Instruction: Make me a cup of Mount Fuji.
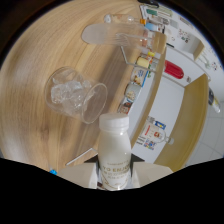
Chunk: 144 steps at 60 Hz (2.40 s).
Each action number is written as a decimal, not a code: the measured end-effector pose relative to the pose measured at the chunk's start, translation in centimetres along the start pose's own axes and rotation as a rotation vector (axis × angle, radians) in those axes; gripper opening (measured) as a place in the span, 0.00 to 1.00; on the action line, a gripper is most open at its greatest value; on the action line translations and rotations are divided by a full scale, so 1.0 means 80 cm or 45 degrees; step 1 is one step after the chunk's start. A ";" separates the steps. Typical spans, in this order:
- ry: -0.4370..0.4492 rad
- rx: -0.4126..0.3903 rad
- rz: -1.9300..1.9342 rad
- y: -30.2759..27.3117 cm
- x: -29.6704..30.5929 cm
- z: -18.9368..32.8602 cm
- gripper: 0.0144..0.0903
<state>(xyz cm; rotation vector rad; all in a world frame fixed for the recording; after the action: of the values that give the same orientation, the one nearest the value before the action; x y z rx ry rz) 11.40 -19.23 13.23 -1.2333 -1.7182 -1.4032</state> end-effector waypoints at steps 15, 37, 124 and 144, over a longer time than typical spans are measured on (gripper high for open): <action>0.000 0.025 0.042 -0.005 0.007 -0.004 0.44; 0.108 0.287 1.372 0.018 0.102 -0.064 0.45; -0.270 -0.234 2.536 0.029 -0.056 -0.092 0.93; -0.387 -0.304 2.498 -0.035 -0.007 -0.171 0.94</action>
<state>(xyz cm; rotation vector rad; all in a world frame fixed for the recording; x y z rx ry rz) 7.60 -32.54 15.23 -2.1634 0.1196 -0.1115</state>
